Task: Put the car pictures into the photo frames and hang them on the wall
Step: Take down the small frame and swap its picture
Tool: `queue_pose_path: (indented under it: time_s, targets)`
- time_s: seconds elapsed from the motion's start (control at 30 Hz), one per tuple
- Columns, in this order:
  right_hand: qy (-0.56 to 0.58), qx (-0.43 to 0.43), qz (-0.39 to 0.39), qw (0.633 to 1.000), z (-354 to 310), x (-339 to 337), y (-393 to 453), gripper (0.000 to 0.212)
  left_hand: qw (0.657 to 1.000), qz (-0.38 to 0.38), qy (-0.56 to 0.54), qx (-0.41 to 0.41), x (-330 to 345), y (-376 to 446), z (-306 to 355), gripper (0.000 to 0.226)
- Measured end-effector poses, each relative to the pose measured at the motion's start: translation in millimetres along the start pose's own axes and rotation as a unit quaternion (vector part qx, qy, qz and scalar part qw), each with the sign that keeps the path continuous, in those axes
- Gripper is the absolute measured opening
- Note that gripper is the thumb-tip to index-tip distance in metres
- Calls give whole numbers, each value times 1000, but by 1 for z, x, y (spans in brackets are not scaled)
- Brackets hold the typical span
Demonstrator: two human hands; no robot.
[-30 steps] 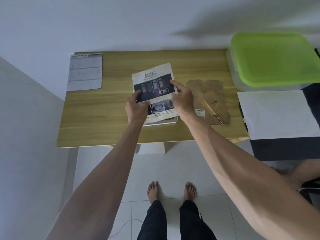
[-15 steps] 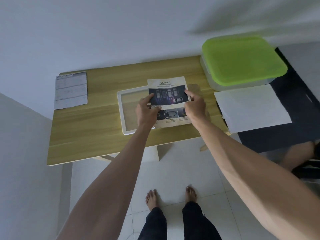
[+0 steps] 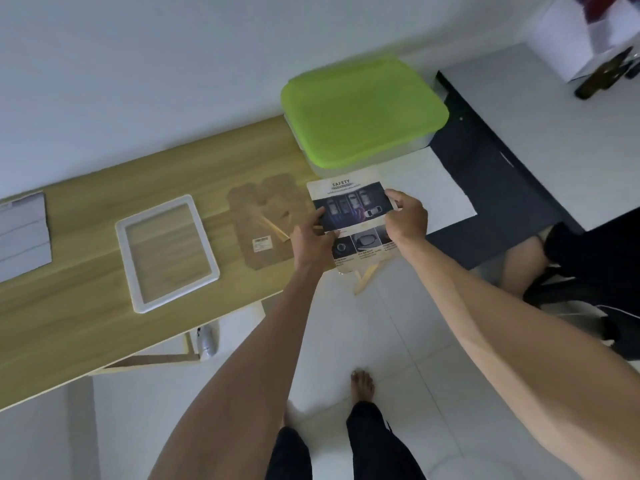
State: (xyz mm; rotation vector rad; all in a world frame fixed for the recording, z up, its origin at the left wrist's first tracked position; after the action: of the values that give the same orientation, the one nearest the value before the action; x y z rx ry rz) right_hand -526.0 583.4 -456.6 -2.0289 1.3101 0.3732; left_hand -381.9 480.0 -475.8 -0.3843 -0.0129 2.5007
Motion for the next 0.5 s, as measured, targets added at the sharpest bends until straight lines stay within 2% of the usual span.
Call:
queue_pose_path:
  time_s: [0.2, 0.5]
  targets:
    - [-31, 2, -21, 999, 20, -17, 55, 66, 999, 12, 45, -17, 54, 11, 2, 54]
    - [-112, -39, -41, 992, 25, -16, 95, 68, 984, 24, 178, -1, 79, 36, -3, 39]
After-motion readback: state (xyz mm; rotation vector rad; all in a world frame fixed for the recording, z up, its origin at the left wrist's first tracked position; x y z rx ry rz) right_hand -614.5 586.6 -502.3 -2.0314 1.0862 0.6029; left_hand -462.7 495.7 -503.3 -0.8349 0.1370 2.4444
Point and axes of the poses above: each hand's wrist, its own y-axis towards the middle knuckle, its own x-axis out of the palm, z = x × y, the point moved 1 cm from there along y, towards the middle knuckle, and after that the axes turned 11 degrees about x, right-handed, at the moved point
